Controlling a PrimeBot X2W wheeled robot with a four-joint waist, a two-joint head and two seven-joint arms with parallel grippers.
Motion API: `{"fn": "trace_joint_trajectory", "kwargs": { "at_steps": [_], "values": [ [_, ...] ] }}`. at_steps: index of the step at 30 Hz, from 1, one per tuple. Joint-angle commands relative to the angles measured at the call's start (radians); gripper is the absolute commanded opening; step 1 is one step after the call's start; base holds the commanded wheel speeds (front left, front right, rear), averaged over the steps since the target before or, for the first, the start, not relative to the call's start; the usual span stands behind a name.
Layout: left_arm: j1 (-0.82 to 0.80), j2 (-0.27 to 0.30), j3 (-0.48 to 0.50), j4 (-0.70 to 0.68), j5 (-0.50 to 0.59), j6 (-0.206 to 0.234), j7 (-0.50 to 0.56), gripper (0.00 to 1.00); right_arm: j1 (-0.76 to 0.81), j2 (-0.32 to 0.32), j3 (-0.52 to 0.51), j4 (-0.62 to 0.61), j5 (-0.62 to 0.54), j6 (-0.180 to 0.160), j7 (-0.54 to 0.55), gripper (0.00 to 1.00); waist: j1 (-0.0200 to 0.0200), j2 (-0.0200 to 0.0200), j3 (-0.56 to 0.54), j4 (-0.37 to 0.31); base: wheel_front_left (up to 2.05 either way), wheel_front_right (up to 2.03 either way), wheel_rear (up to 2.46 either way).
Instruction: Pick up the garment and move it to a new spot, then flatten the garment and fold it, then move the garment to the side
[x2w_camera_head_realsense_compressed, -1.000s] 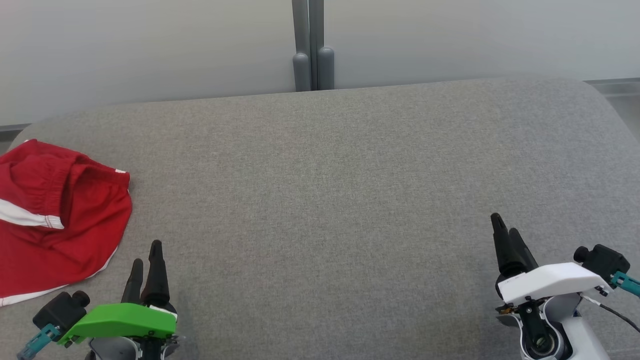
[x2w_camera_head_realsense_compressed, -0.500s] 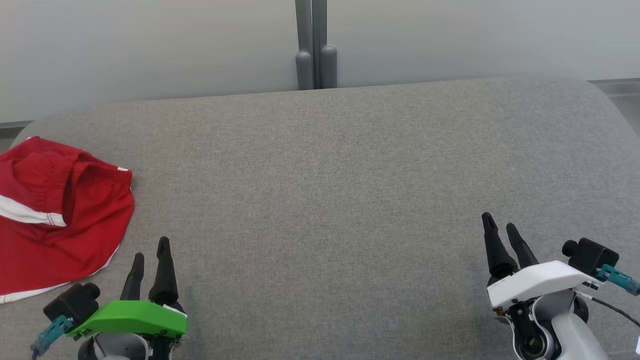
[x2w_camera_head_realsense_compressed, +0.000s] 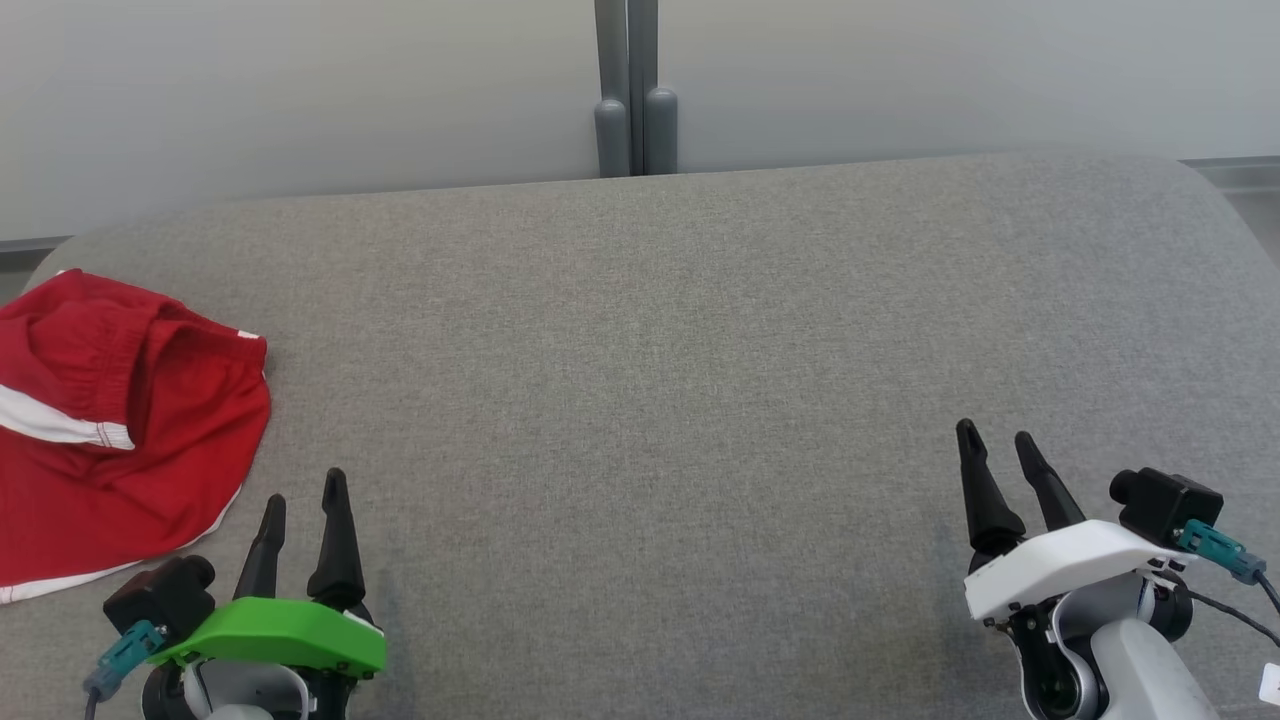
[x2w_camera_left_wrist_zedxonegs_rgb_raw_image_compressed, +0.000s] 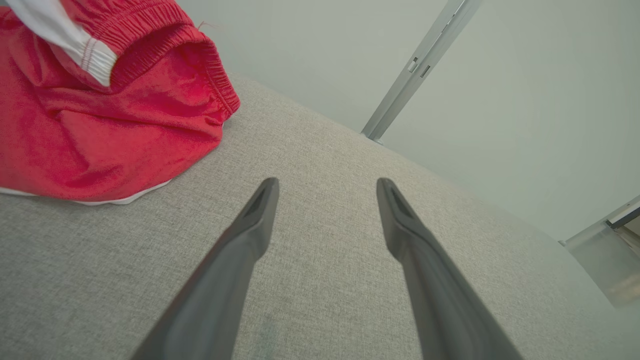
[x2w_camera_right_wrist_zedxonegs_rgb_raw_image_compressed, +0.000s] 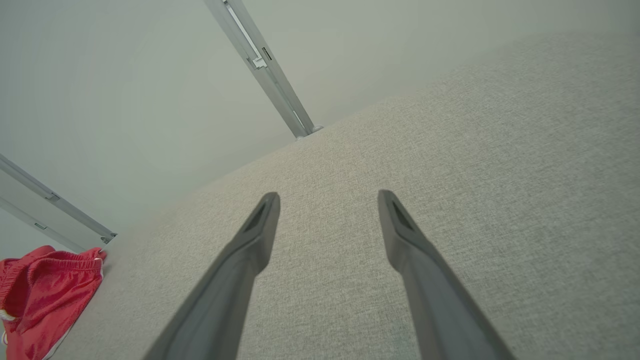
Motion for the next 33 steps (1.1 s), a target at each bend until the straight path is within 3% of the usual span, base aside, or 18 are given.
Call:
{"fn": "trace_joint_trajectory", "kwargs": {
  "at_steps": [1,33],
  "values": [
    [-0.023,0.008,-0.004,-0.009,0.033,-0.004,-0.010,1.00,-0.021,-0.007,0.002,-0.009,-0.032,0.000,-0.011,1.00,0.0000,0.0000,0.001,0.001,0.00,0.00,0.00],
    [-0.015,0.010,-0.007,0.005,0.343,-0.005,-0.079,1.00,-0.029,0.004,0.004,0.054,-0.377,0.000,-0.081,1.00,0.0000,0.0000,0.006,0.011,0.00,0.00,0.00]
  ]
}}
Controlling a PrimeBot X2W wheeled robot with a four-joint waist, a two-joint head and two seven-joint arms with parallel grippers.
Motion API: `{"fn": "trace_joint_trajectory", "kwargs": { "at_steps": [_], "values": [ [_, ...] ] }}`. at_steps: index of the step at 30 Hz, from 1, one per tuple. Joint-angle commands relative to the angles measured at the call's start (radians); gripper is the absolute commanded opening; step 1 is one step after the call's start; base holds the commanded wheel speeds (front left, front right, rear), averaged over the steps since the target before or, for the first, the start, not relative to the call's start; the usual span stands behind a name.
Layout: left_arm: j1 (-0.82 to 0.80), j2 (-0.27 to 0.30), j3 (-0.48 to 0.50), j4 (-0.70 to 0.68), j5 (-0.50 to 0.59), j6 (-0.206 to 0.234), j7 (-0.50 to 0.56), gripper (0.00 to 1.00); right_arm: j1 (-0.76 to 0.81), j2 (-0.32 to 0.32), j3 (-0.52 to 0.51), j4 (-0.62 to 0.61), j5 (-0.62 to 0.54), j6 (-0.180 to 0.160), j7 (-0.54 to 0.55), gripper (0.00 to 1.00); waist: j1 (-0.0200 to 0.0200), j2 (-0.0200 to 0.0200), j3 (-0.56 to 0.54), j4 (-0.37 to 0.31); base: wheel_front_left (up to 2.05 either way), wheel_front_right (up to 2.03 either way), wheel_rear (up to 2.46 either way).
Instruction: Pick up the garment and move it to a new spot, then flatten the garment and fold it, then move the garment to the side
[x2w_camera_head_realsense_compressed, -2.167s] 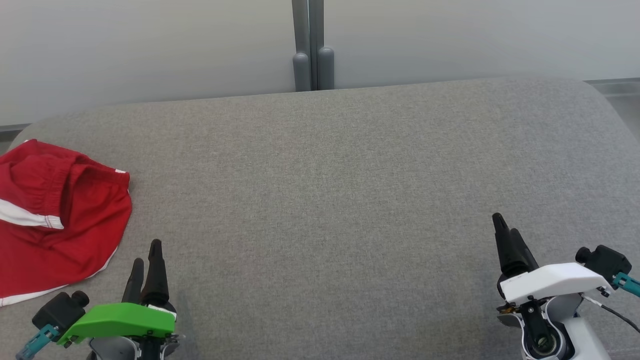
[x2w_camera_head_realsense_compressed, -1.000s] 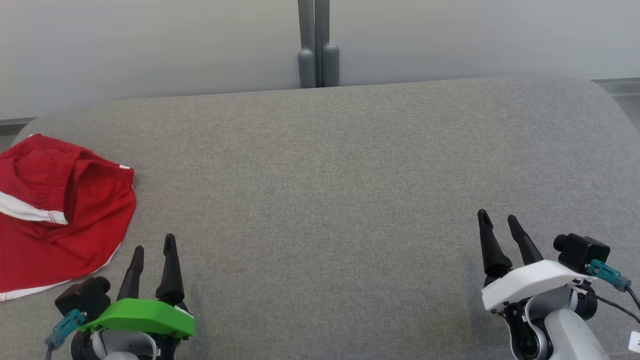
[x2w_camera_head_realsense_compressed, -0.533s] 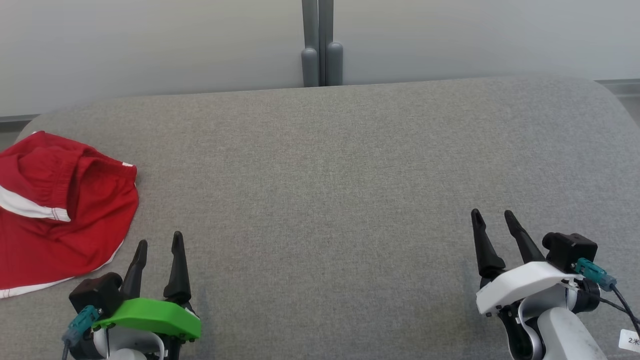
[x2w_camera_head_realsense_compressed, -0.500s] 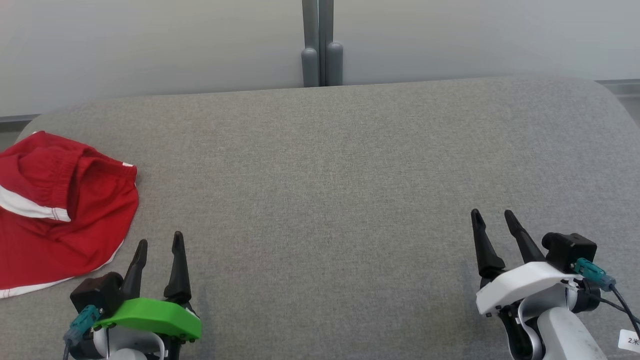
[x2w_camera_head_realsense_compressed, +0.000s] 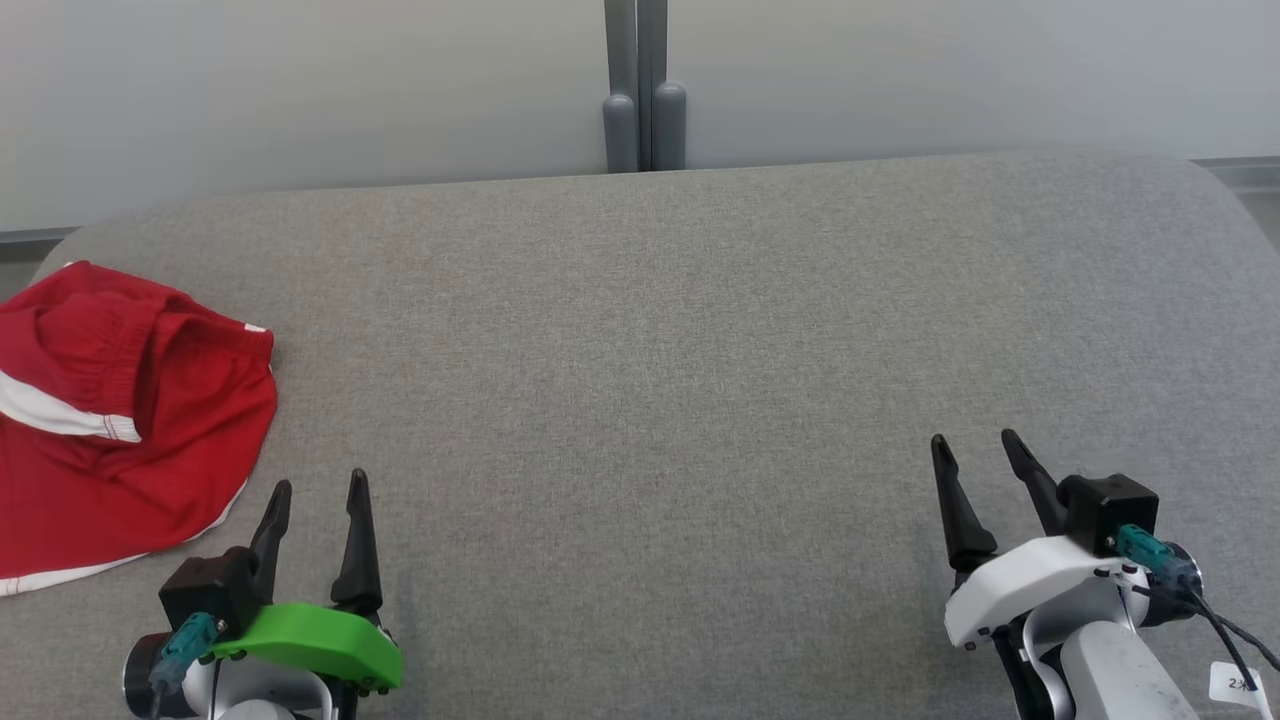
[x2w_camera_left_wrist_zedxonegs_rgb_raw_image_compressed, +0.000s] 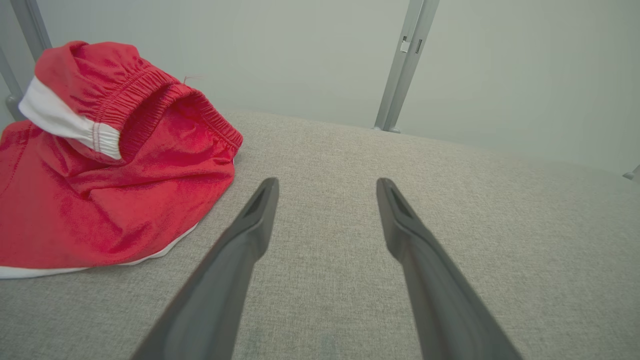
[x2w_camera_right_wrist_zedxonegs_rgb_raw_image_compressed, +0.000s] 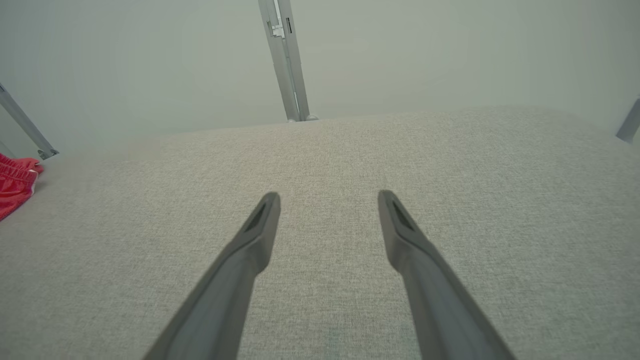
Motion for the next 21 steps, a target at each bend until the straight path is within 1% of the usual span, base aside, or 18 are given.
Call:
{"fn": "trace_joint_trajectory", "kwargs": {
  "at_steps": [1,7,14,21],
  "values": [
    [-0.015,0.007,0.000,0.004,0.026,-0.004,-0.010,1.00,-0.019,-0.001,0.003,0.003,-0.033,0.000,-0.011,1.00,0.0000,0.0000,0.001,0.000,0.00,0.00,0.00],
    [-0.020,0.008,-0.003,0.026,0.078,0.002,-0.023,1.00,-0.020,0.001,0.009,0.008,-0.091,0.000,-0.024,1.00,0.0000,0.0000,0.001,0.002,0.00,0.00,0.00],
    [-0.022,0.008,-0.009,0.048,0.141,0.029,-0.037,1.00,-0.018,0.002,0.011,0.023,-0.145,0.000,-0.037,1.00,0.0000,0.0000,0.002,0.004,0.00,0.00,0.00],
    [-0.026,0.008,-0.013,0.053,0.183,0.034,-0.044,1.00,-0.021,0.002,0.007,0.030,-0.188,0.000,-0.044,1.00,0.0000,0.0000,0.003,0.006,0.00,0.00,0.00]
  ]
}}
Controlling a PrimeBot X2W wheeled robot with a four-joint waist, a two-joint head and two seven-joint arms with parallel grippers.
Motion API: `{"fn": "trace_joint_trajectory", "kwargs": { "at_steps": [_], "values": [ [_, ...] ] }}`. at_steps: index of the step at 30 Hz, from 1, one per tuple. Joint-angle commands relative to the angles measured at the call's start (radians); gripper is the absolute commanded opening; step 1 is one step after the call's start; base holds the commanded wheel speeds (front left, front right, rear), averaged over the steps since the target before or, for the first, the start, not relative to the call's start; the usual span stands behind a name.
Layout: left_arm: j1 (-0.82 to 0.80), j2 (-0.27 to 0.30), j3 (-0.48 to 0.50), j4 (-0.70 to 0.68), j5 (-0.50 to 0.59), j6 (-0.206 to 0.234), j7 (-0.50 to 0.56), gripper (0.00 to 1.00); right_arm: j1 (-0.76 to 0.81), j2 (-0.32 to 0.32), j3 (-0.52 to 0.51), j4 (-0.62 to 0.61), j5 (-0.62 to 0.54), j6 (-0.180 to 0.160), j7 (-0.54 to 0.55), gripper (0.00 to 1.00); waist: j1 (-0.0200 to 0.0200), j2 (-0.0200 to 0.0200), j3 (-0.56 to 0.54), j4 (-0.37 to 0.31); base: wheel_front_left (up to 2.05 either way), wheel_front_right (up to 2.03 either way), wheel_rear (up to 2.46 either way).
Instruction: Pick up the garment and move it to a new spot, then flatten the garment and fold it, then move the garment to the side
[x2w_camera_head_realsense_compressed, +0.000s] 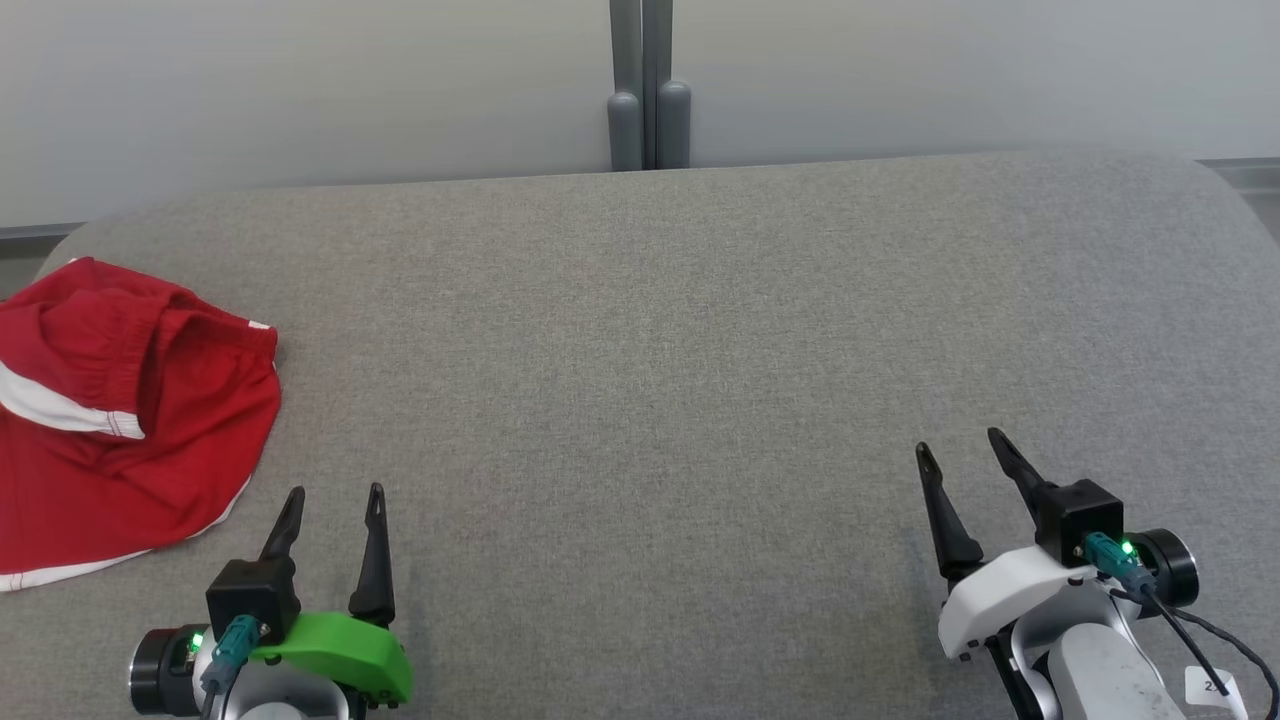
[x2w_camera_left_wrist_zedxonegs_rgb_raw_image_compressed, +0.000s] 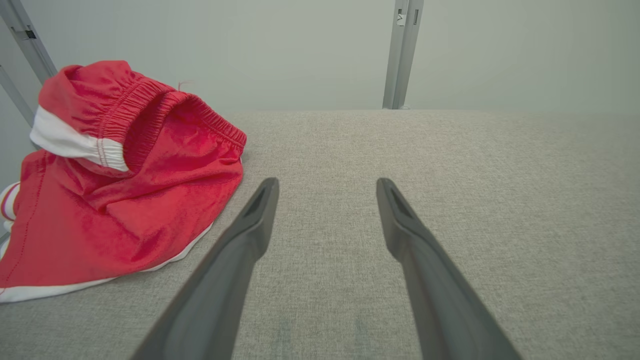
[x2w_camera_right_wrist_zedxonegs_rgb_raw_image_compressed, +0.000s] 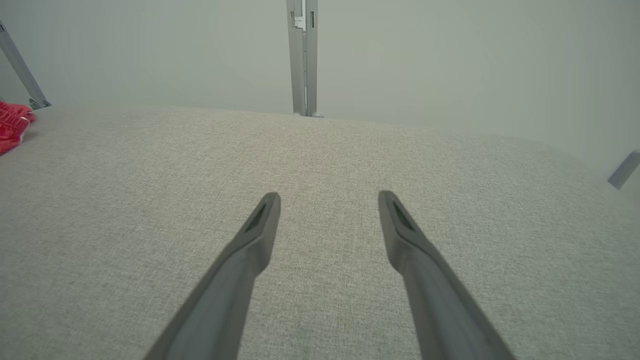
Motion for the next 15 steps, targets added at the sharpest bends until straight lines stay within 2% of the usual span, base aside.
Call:
{"fn": "trace_joint_trajectory", "kwargs": {
  "at_steps": [1,15],
  "values": [
    [-0.019,0.007,0.002,-0.004,0.007,0.005,-0.004,1.00,-0.011,0.001,-0.004,0.003,-0.008,0.000,-0.004,1.00,0.0000,0.0000,0.000,0.000,0.00,0.00,0.00],
    [-0.007,0.007,-0.001,0.016,0.018,0.015,-0.002,1.00,0.003,0.003,-0.001,-0.004,0.011,0.000,-0.003,1.00,0.0000,0.0000,-0.002,0.008,0.00,0.00,0.00]
  ]
}}
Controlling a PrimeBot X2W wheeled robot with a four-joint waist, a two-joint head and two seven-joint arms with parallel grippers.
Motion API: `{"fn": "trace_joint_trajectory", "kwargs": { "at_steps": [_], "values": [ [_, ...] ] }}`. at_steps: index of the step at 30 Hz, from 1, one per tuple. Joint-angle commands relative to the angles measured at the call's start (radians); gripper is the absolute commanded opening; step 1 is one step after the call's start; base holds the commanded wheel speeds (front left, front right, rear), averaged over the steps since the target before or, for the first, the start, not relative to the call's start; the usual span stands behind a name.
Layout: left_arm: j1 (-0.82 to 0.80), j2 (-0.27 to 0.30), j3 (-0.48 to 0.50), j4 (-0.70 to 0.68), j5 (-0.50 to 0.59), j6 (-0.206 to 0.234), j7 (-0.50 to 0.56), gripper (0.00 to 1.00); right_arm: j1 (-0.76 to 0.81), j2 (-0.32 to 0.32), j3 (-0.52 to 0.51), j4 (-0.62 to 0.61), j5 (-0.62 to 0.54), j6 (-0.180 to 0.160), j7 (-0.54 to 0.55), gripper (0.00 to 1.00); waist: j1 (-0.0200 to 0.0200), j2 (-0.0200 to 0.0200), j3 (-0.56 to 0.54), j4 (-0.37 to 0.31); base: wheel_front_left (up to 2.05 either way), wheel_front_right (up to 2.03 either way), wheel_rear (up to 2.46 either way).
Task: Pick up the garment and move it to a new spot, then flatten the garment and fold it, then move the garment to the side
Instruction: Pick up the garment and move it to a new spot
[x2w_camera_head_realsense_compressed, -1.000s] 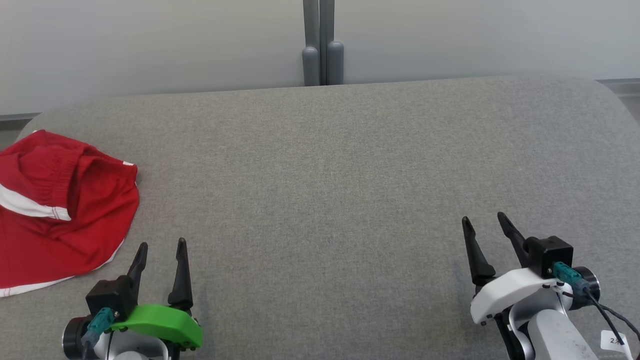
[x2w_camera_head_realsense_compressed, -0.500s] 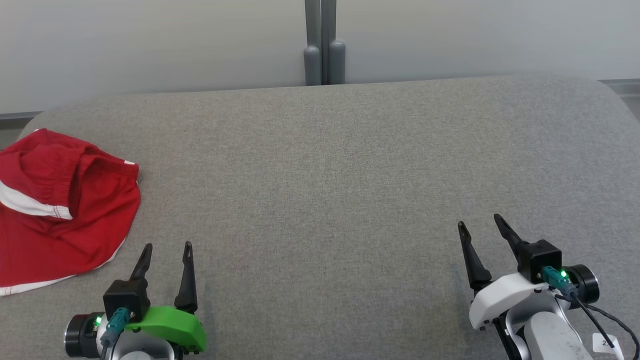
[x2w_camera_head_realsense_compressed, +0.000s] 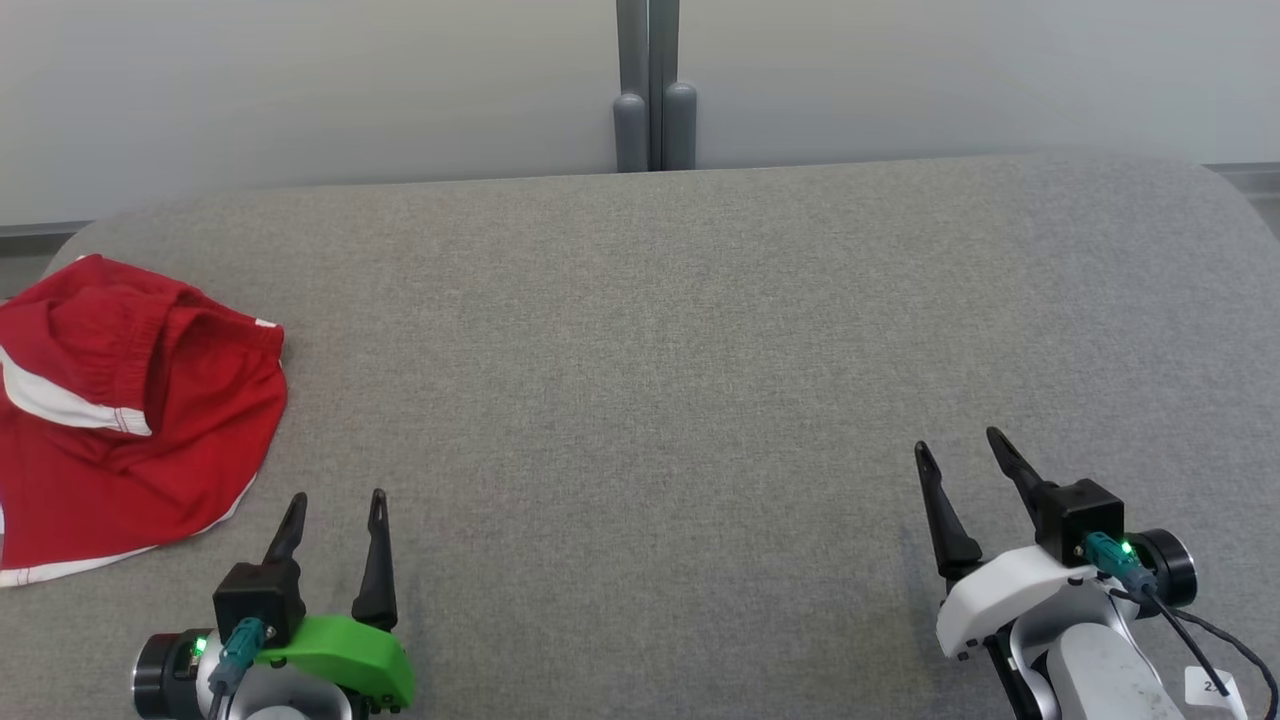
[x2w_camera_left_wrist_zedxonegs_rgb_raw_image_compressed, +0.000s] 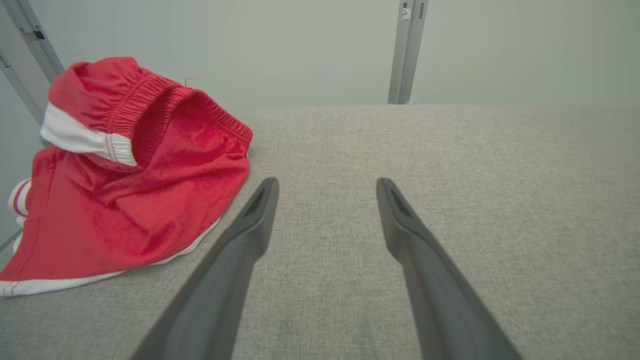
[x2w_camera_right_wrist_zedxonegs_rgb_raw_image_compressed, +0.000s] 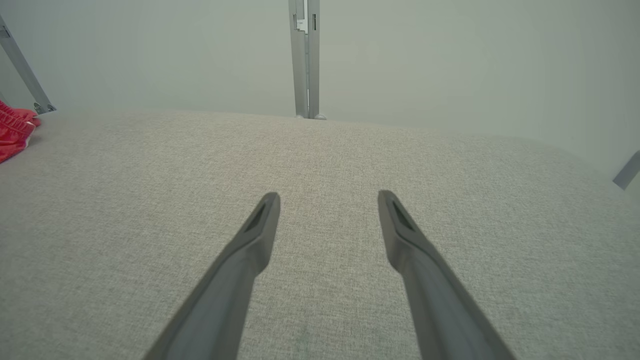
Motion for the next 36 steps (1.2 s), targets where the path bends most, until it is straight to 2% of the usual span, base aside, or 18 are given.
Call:
{"fn": "trace_joint_trajectory", "kwargs": {
  "at_steps": [1,10,15,22,23,29,33,36],
  "values": [
    [-0.005,0.007,0.004,0.005,-0.006,0.003,-0.001,1.00,0.003,-0.001,0.000,-0.003,0.003,0.000,-0.003,1.00,0.0000,0.0000,0.000,0.003,0.00,0.00,0.00],
    [-0.014,0.007,0.030,0.022,-0.038,0.011,-0.001,1.00,-0.010,0.001,0.015,0.027,0.053,0.000,-0.003,1.00,0.0000,0.0000,0.018,0.066,0.00,0.00,0.00],
    [-0.018,0.006,0.044,0.024,-0.042,0.031,-0.001,1.00,-0.022,-0.007,0.044,0.043,0.057,0.000,-0.003,1.00,0.0000,0.0000,0.039,0.143,0.00,0.00,0.00],
    [-0.020,0.006,0.043,0.030,-0.060,0.028,-0.001,1.00,-0.046,-0.031,0.109,0.042,0.080,0.000,-0.003,1.00,0.0000,0.0000,0.073,0.284,0.00,0.00,0.00],
    [-0.020,0.006,0.043,0.030,-0.060,0.028,-0.001,1.00,-0.046,-0.031,0.109,0.042,0.080,0.000,-0.003,1.00,0.0000,0.0000,0.073,0.284,0.00,0.00,0.00],
    [-0.016,0.006,0.048,0.035,-0.055,0.039,0.000,1.00,-0.065,-0.042,0.123,0.071,0.091,0.000,-0.003,1.00,0.0000,0.0000,0.093,0.404,0.00,0.00,0.00],
    [0.002,0.006,0.059,0.002,-0.097,0.044,0.000,1.00,-0.078,-0.043,0.137,0.072,0.097,-0.001,-0.003,1.00,0.0000,0.0000,0.098,0.456,0.00,0.00,0.00],
    [0.015,0.006,0.079,-0.037,-0.145,0.028,0.000,1.00,-0.082,-0.047,0.144,0.066,0.107,-0.001,-0.003,1.00,0.0000,0.0000,0.101,0.478,0.00,0.00,0.00]
  ]
}}
